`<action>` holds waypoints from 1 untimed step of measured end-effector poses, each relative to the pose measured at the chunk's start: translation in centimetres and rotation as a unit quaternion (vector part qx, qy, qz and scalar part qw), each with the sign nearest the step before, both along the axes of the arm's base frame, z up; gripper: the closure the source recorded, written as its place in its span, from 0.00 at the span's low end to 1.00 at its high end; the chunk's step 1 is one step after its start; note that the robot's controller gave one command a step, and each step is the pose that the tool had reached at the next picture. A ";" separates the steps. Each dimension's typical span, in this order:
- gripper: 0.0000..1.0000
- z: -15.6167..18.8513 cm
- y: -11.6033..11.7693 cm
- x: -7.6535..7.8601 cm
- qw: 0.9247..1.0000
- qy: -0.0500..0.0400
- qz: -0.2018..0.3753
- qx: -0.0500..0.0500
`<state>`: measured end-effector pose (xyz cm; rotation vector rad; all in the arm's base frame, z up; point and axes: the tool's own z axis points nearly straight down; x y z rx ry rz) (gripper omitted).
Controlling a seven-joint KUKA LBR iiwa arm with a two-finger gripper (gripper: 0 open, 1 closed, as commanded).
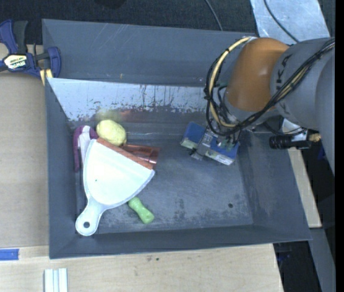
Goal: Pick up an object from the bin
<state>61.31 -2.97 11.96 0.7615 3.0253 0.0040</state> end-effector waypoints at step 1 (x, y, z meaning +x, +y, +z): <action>1.00 1.0 0.0 0.0 1.000 -0.001 0.000 0.000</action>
Offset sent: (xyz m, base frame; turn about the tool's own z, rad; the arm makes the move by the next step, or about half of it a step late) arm 0.0003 0.0000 0.0555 -0.0003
